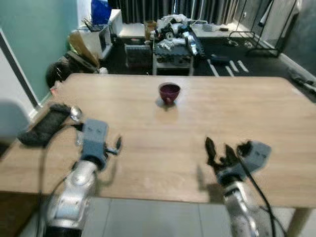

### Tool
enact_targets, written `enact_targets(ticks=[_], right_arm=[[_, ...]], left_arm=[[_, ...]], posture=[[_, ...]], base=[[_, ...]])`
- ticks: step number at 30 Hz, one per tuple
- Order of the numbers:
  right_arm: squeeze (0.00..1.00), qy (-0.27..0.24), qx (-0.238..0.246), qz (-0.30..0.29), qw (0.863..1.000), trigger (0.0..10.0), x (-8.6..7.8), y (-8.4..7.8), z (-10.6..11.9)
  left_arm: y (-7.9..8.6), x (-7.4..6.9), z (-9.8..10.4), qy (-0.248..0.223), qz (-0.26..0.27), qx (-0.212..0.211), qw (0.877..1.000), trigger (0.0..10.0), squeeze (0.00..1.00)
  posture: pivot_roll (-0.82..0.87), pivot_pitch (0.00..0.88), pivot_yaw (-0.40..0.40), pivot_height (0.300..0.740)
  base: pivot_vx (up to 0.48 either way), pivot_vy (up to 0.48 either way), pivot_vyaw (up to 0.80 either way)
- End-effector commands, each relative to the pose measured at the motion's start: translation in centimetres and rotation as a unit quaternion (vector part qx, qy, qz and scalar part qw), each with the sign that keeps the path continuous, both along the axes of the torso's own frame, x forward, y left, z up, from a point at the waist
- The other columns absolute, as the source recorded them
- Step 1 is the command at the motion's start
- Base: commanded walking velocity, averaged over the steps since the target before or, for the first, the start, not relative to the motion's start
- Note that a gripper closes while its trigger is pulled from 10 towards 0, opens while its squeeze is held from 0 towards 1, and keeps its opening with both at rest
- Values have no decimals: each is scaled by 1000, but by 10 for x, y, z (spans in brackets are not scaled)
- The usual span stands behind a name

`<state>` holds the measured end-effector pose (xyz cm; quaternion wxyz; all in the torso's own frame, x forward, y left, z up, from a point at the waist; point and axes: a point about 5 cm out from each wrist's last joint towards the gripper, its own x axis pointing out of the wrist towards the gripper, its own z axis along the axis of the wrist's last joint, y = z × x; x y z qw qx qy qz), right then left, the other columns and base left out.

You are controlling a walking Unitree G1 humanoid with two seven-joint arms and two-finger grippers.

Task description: Setting the table

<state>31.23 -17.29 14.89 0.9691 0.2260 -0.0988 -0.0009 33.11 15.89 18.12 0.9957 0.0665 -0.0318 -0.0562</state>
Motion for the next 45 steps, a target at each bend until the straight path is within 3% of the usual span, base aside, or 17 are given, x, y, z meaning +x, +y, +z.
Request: enact_targets(ticks=[1,29,36,45], right_arm=[[0,2,-2,1,1000,10000,-1,4,-2],[0,4,-3,6,1000,10000,-2,6,-5],[0,7,-3,8,1000,10000,-2,7,-7],[0,9,-4,12,1000,10000,-3,8,-8]], left_arm=[[3,0,-4,12,3,9,1000,10000,0],[0,2,-1,27,22,6,999,10000,0],[6,3,0,11,48,30,998,10000,0],[4,4,-1,19,43,8,999,10000,0]], posture=[[89,62,51,740],[87,62,52,740],[87,62,52,740],[83,62,48,740]], base=[[0,0,0],[0,0,0],[0,0,0],[0,0,0]])
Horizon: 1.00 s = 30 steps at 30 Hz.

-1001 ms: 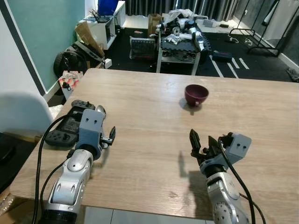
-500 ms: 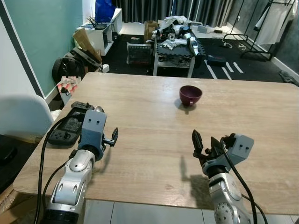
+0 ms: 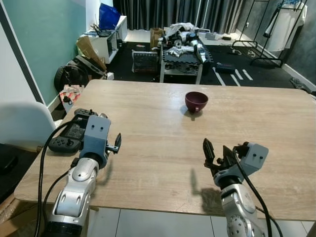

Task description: Setting the table

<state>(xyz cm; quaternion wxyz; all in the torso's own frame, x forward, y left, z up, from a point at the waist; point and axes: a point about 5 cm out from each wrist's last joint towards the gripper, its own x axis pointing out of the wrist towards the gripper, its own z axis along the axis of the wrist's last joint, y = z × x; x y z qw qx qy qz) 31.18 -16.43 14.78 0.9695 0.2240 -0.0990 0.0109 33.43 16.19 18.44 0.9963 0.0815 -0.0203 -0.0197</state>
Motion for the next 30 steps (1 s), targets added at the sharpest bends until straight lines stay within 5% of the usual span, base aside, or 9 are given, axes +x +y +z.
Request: enact_targets(ticks=[1,30], right_arm=[[0,13,-1,1,1000,10000,-2,-1,-7],[0,16,-5,4,1000,10000,-3,0,-9]], left_arm=[[2,1,-5,13,10,-15,1000,10000,0],[6,1,-6,12,20,-43,999,10000,0]], posture=[[83,62,48,740],[79,61,44,740]], base=[[0,0,0],[0,-271,0]])
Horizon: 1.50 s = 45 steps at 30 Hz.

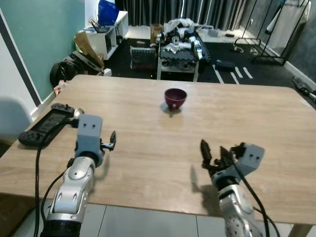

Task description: Setting the table

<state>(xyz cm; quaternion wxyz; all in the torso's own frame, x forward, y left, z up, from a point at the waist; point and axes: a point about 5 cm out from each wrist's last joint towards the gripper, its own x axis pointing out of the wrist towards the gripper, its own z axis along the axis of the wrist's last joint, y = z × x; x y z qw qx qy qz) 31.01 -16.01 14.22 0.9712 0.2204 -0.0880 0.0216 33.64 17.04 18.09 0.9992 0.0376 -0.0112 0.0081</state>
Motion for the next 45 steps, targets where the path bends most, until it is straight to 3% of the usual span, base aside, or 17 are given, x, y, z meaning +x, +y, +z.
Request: enact_targets(ticks=[1,25,45], right_arm=[[0,7,0,-8,1000,10000,-2,-4,-4],[0,11,-3,-7,1000,10000,-3,-5,-6],[0,11,-2,-9,1000,10000,-3,-5,-6]], left_arm=[[-3,-1,-2,3,-8,1,1000,10000,0],[-2,-1,-1,-6,-10,-14,1000,10000,0],[1,-1,-2,-7,-5,-8,1000,10000,0]], posture=[[78,60,44,740],[75,61,44,740],[74,65,45,740]], base=[[0,0,0],[0,0,0],[436,0,0]])
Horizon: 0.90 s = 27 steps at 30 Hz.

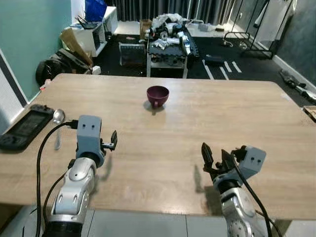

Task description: Setting the table

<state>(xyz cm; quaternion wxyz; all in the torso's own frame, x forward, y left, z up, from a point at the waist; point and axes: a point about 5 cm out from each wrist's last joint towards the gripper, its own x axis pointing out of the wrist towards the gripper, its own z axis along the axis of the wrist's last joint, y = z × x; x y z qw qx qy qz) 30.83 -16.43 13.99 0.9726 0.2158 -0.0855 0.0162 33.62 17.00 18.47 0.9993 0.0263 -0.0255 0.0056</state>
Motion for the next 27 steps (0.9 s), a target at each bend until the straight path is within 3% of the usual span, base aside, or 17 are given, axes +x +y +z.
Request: enact_targets(ticks=[1,10,27], right_arm=[[0,7,2,-4,1000,10000,-1,-1,-3],[0,8,3,-6,1000,10000,-2,-2,-4],[0,10,1,-11,1000,10000,-2,-3,-4]], left_arm=[[1,-1,-6,7,-1,3,1000,10000,0],[-3,-2,-6,9,-14,6,1000,10000,0],[-11,-2,-8,22,-40,12,999,10000,0]], posture=[[74,65,45,740],[74,67,47,740],[76,68,48,740]], base=[[480,0,0],[473,0,0],[0,0,0]])
